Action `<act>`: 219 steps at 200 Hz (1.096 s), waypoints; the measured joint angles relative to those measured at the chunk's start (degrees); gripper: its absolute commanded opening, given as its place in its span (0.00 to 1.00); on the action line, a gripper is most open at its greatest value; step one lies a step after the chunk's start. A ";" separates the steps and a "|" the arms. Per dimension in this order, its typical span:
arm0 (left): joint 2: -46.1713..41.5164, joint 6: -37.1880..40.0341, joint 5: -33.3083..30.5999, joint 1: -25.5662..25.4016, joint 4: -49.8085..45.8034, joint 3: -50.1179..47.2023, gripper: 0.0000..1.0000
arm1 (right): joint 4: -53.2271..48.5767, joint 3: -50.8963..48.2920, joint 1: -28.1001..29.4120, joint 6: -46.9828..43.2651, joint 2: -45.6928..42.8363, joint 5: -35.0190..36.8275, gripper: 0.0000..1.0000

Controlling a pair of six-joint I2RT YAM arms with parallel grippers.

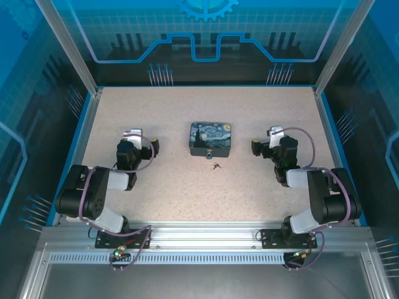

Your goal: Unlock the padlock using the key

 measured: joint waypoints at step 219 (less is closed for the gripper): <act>-3.80 -1.75 -0.96 1.84 -7.76 1.53 0.99 | -6.43 1.18 -0.50 0.50 -4.31 1.22 1.00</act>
